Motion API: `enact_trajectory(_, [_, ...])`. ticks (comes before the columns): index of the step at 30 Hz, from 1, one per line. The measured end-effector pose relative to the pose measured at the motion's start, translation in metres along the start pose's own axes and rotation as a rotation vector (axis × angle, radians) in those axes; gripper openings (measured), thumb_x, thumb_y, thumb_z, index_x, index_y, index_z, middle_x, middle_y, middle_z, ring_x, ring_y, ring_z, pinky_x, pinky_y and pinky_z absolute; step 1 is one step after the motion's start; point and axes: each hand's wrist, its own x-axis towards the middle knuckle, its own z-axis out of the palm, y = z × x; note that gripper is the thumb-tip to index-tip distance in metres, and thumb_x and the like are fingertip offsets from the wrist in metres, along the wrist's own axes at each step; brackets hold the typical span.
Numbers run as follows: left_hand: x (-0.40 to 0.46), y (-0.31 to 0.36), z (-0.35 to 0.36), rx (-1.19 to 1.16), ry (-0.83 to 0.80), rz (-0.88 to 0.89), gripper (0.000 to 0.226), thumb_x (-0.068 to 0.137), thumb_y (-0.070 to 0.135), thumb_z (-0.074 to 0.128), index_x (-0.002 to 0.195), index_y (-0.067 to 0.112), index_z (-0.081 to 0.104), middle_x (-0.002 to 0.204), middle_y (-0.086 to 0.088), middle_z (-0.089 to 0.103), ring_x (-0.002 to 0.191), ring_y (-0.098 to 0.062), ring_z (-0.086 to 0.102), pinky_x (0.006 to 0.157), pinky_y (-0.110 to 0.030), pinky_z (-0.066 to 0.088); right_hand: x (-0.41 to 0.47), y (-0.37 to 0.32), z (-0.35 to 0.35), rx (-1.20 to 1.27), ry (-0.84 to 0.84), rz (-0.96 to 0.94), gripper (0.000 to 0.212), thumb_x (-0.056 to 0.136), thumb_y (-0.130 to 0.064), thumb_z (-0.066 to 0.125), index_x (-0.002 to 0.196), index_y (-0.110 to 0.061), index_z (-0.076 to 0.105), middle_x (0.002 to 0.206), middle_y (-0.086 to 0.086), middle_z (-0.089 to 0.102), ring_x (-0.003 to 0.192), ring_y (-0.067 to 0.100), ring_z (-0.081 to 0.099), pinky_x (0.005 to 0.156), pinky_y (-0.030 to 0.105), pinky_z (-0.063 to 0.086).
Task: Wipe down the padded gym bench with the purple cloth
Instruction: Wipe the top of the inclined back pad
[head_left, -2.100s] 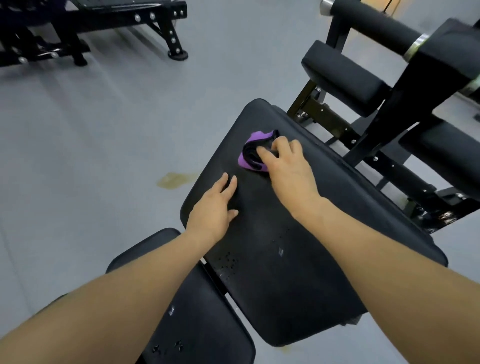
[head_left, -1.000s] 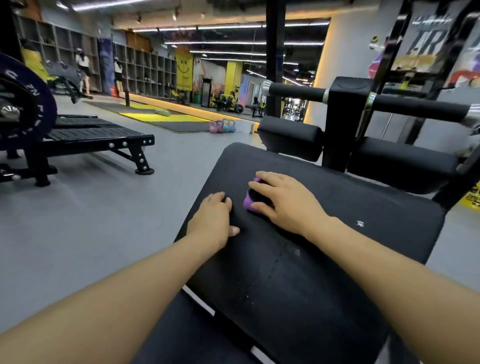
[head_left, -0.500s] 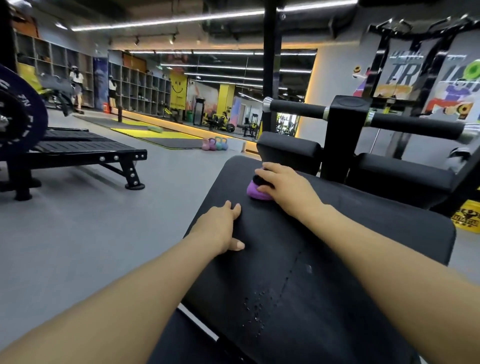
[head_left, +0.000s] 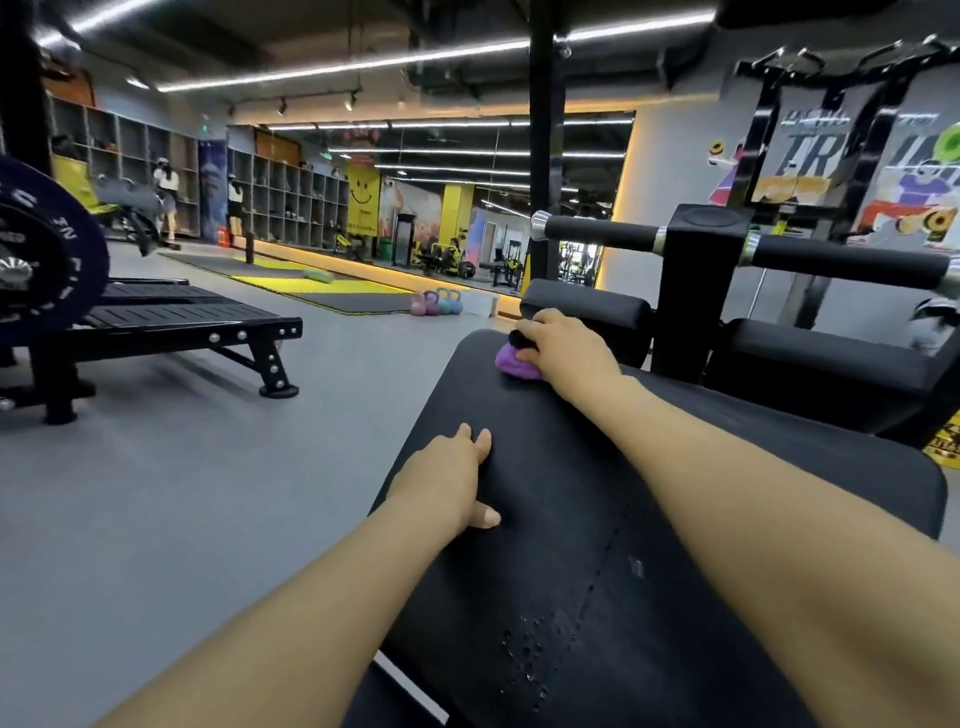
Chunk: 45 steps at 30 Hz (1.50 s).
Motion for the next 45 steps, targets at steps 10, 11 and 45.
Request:
enact_trajectory(10, [0.001, 0.000, -0.002, -0.029, -0.023, -0.026, 0.092, 0.085, 0.033, 0.067, 0.151, 0.025, 0.004, 0.159, 0.002, 0.000, 0.142, -0.026, 0.023, 0.109, -0.039, 0.034, -0.067, 0.030, -0.018, -0.023, 0.075, -0.044, 0.035, 0.095, -0.028, 0.050, 0.125, -0.013, 0.055, 0.130, 0.008, 0.048, 0.113, 0.030, 0.047, 0.085, 0.035, 0.044])
enact_trajectory(11, [0.001, 0.000, -0.002, -0.017, -0.021, -0.022, 0.091, 0.086, 0.033, 0.066, 0.151, 0.025, 0.004, 0.159, 0.002, 0.000, 0.142, -0.026, 0.022, 0.110, -0.039, 0.034, -0.051, 0.025, -0.014, -0.028, 0.064, -0.009, 0.034, 0.095, -0.028, 0.048, 0.125, -0.012, 0.055, 0.129, 0.009, 0.047, 0.114, 0.031, 0.046, 0.084, 0.035, 0.043])
enact_trajectory(45, [0.000, 0.001, -0.002, 0.020, -0.024, -0.034, 0.090, 0.086, 0.036, 0.064, 0.151, 0.024, 0.003, 0.159, 0.002, 0.000, 0.140, -0.025, 0.026, 0.107, -0.039, 0.037, -0.071, 0.042, -0.026, 0.097, 0.055, 0.152, 0.038, 0.096, -0.023, 0.049, 0.133, -0.014, 0.051, 0.138, 0.006, 0.045, 0.121, 0.029, 0.043, 0.096, 0.036, 0.038])
